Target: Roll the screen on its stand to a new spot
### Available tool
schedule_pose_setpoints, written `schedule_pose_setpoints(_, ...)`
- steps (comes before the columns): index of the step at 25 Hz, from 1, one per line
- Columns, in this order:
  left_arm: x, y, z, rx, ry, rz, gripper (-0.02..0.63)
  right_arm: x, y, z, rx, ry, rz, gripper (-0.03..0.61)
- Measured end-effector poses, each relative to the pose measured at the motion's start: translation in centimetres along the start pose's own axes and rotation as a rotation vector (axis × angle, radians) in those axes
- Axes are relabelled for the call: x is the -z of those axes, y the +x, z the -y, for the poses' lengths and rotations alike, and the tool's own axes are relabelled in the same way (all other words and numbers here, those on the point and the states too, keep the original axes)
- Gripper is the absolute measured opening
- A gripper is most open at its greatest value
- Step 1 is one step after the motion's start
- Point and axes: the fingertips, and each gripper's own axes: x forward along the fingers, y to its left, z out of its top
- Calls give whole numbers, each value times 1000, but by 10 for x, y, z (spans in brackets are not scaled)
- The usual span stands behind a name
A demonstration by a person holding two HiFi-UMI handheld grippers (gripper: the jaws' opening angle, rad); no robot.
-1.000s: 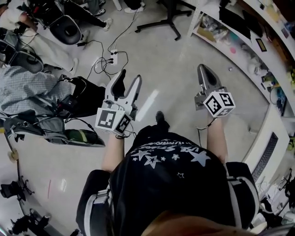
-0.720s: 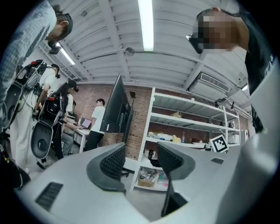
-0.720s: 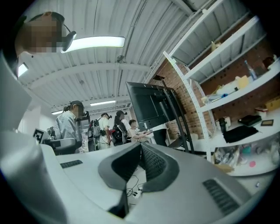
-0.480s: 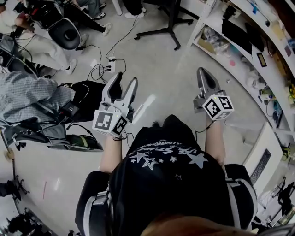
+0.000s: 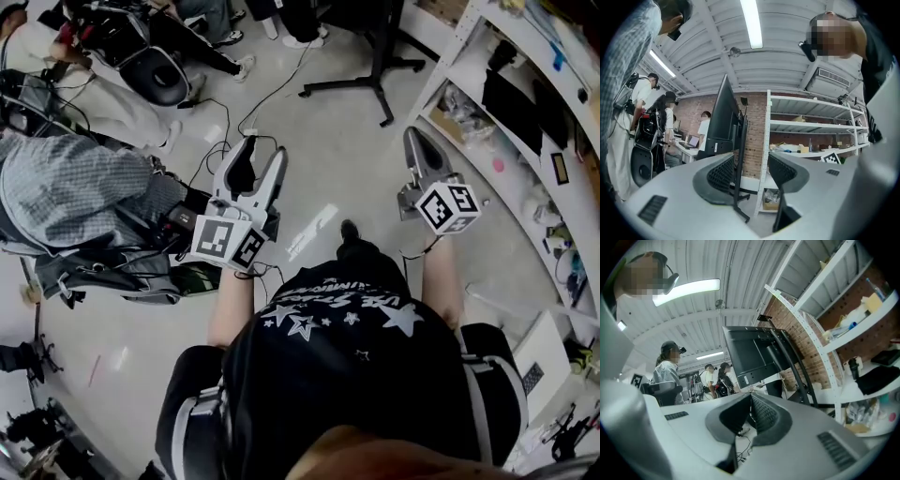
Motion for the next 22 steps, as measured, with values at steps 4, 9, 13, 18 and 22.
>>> schedule_pose_setpoints(4,-9,41,-15,-30,13,13,250,-20,44,23,-34,6,6,8)
schedule_pose_setpoints(9,-18,74,-32,-70,42,26,250,-24,88,41,-83,23,-15,8)
schedule_pose_setpoints(13,-15,94,-50,-115,39,39,250,-23,122,51,-123,22,-34,8)
schedule_pose_setpoints(18,-25,124,-74,-134,32,32,250,-33,161,51,-152,21,-64,8)
schedule_pose_setpoints(22,-28,143,-108,-126,12,38,250,-31,190,52,-128,8,-87,8)
